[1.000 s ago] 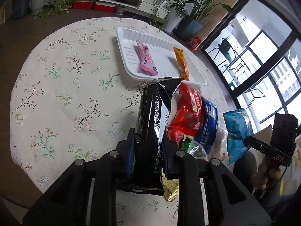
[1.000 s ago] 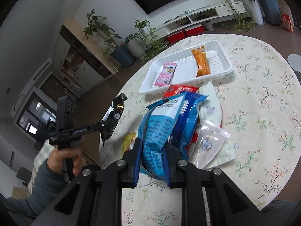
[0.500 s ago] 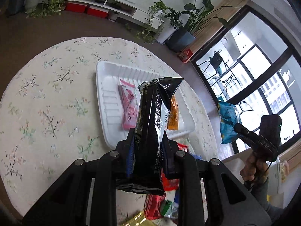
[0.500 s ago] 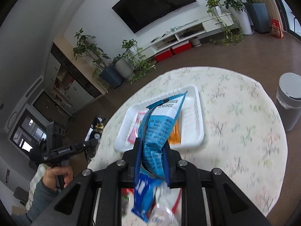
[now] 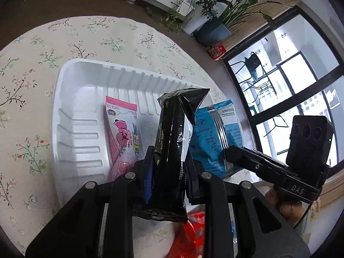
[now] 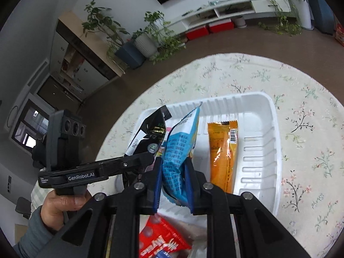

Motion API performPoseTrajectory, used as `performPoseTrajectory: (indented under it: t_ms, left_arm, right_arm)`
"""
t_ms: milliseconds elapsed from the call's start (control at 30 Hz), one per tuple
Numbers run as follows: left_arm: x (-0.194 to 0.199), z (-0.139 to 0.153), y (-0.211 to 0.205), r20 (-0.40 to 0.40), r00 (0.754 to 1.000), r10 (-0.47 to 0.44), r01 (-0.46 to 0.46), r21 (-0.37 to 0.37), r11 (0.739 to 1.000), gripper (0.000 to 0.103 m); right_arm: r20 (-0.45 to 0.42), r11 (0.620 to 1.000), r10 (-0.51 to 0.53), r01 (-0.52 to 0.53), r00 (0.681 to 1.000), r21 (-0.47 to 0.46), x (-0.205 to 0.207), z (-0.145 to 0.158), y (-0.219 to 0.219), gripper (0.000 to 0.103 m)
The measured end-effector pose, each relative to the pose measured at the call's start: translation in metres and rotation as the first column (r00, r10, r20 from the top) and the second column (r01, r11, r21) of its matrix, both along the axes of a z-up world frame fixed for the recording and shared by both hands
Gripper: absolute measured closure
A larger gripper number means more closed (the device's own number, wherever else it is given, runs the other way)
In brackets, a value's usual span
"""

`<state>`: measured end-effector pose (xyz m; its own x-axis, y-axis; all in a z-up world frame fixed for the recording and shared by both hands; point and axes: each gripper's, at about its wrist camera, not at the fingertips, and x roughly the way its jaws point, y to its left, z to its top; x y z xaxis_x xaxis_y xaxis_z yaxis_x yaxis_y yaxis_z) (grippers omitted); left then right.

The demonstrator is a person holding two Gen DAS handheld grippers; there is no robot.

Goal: Organize snacks
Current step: 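Lift both packets and lower them into the white tray, opening both tools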

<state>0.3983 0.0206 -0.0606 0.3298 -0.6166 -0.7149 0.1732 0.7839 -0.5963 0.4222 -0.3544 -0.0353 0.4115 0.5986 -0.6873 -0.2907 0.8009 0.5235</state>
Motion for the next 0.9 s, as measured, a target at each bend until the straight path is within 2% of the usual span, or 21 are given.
performPoseTrajectory:
  t_ms: [233,633,733,767,800,900]
  left_arm:
    - [0.006,-0.017,-0.017,-0.006,1.0,0.023,-0.022,0.054,0.998,0.081]
    - [0.007,-0.026,-0.023,0.005,1.0,0.027,-0.027,0.096,0.995,0.078]
    - [0.008,-0.023,-0.022,0.018,0.999,0.034,-0.036,0.095,0.995,0.065]
    - [0.007,-0.021,-0.021,0.026,0.999,0.036,-0.038,0.1,0.994,0.049]
    - [0.006,-0.019,-0.021,0.035,0.999,0.037,-0.04,0.104,0.994,0.042]
    - [0.004,-0.015,-0.022,0.047,0.998,0.034,-0.039,0.116,0.993,0.042]
  right_arm:
    - [-0.033,0.999,-0.007,0.006,0.999,-0.051,0.017,-0.025,0.011,0.083]
    - [-0.04,0.999,-0.018,0.017,0.999,-0.046,0.021,-0.034,0.007,0.082]
    - [-0.045,0.999,-0.026,0.024,0.999,-0.048,0.022,-0.033,0.006,0.079]
    - [-0.046,0.998,-0.029,0.026,0.999,-0.049,0.023,-0.033,0.005,0.079]
    - [-0.046,0.998,-0.031,0.028,0.998,-0.049,0.022,-0.032,0.004,0.078]
    - [-0.042,0.998,-0.035,0.033,0.999,-0.049,0.02,-0.028,0.002,0.076]
